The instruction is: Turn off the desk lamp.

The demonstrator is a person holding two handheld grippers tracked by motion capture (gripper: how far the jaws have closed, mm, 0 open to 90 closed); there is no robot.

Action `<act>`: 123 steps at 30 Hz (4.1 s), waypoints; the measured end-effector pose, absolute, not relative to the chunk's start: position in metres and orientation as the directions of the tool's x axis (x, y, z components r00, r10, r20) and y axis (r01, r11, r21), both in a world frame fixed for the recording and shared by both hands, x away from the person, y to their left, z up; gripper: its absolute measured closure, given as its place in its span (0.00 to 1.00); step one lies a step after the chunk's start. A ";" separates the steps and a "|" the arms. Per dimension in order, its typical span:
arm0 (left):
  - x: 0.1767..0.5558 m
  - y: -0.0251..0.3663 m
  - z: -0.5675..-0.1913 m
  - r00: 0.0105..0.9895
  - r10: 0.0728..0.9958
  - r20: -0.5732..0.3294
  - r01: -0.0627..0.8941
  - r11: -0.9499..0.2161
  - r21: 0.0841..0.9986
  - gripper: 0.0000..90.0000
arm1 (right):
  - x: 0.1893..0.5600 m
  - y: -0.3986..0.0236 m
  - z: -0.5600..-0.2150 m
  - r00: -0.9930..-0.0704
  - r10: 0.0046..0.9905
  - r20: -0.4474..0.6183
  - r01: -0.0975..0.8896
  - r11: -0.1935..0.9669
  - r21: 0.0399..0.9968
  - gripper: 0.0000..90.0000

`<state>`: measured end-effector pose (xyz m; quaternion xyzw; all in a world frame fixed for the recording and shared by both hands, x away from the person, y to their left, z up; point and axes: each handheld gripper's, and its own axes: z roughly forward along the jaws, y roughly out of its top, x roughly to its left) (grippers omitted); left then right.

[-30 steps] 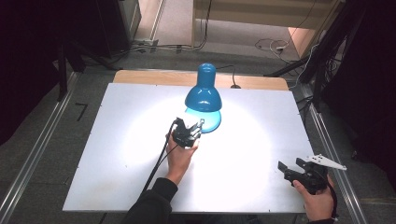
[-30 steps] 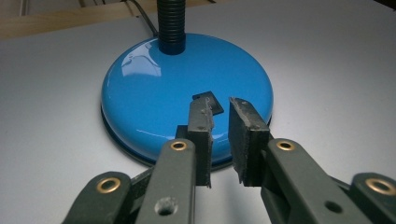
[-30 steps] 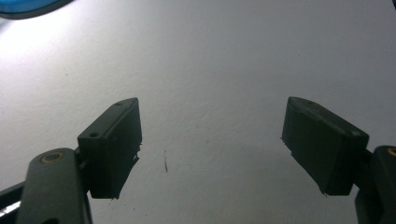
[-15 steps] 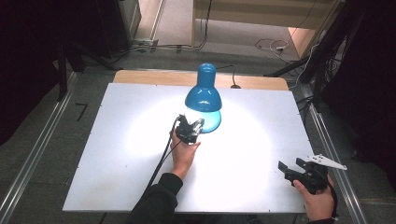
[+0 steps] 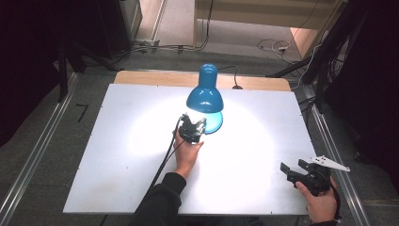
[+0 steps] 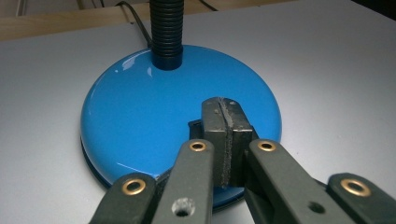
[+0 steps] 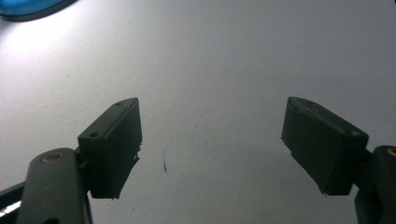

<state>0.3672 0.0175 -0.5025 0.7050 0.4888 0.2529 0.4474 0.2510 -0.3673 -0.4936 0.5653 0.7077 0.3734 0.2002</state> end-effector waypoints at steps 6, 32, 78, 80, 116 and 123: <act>0.369 0.019 -0.503 0.386 0.919 -0.082 0.465 -0.117 0.877 1.00 | 0.251 -0.367 -0.494 -0.281 0.949 0.139 0.651 0.082 0.755 0.21; 0.373 0.016 -0.507 0.379 0.923 -0.073 0.471 -0.125 0.873 1.00 | 0.250 -0.367 -0.493 -0.285 0.948 0.138 0.647 0.084 0.758 0.21; 0.383 0.018 -0.506 0.344 0.938 -0.032 0.465 -0.140 0.874 1.00 | 0.250 -0.368 -0.493 -0.280 0.950 0.140 0.651 0.080 0.755 0.21; 0.383 0.019 -0.504 0.346 0.938 -0.033 0.462 -0.140 0.876 1.00 | 0.250 -0.368 -0.494 -0.279 0.950 0.141 0.654 0.081 0.753 0.21; 0.350 0.086 -0.504 0.304 0.942 -0.143 0.493 -0.028 0.869 0.52 | 0.250 -0.363 -0.495 -0.279 0.953 0.119 0.658 0.100 0.747 0.21; 0.332 0.119 -0.501 0.294 0.942 -0.160 0.500 -0.009 0.866 0.48 | 0.250 -0.363 -0.496 -0.277 0.954 0.118 0.659 0.099 0.746 0.21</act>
